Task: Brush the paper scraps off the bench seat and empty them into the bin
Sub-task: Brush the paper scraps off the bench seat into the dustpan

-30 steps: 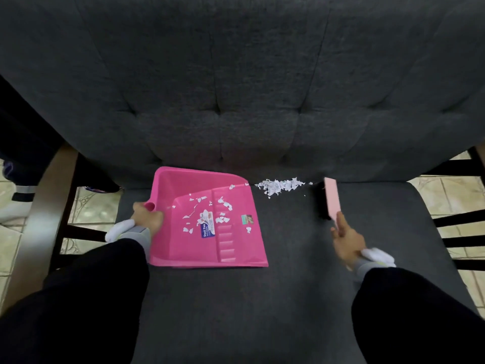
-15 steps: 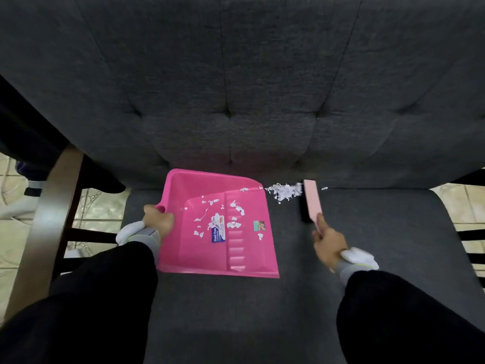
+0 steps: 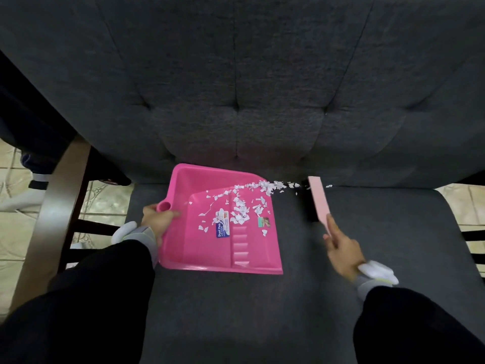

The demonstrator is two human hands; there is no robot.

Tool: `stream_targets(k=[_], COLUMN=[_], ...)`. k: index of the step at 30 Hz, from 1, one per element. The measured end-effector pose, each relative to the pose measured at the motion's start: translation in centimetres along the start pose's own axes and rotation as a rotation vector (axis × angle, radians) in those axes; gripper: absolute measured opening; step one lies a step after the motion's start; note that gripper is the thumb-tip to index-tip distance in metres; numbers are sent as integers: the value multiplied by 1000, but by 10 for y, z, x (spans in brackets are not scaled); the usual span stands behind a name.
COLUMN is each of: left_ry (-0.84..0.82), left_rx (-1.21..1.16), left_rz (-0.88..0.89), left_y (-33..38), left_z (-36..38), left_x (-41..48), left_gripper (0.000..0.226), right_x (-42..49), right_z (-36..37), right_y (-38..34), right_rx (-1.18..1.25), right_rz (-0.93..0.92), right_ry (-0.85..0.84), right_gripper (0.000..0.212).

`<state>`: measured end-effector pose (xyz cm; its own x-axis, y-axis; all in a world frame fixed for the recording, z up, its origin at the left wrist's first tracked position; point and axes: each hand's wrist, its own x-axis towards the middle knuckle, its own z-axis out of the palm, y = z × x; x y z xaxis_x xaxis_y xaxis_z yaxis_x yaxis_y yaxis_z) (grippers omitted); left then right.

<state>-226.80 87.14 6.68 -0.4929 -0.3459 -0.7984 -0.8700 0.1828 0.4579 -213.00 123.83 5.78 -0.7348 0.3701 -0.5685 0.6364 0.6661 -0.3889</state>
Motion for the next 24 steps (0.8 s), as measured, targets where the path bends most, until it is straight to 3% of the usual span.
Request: stream_targets(k=[2, 4, 7, 16, 19, 24], left_ry=[-104, -181, -137, -149, -151, -115], left_rx=[-28, 2, 39, 32, 31, 14], left_rz=[-39, -32, -32, -45, -58, -51], left_y=[-6, -10, -16, -12, -13, -17], left_z=[-3, -1, 3, 7, 6, -2], left_x=[5, 3, -1, 1, -2, -3], left_gripper=[62, 45, 24, 26, 28, 34], right_x=[6, 8, 4, -35, -37, -24], right_z=[2, 8, 25, 37, 28, 3], right_y=[0, -7, -28, -37, -23, -1], right_rx=[-13, 2, 33, 68, 114, 180], right_rz=[77, 129, 121, -155, -120, 126], right_ry=[15, 22, 19, -219, -144, 66], right_gripper=[56, 55, 56, 57, 56, 53])
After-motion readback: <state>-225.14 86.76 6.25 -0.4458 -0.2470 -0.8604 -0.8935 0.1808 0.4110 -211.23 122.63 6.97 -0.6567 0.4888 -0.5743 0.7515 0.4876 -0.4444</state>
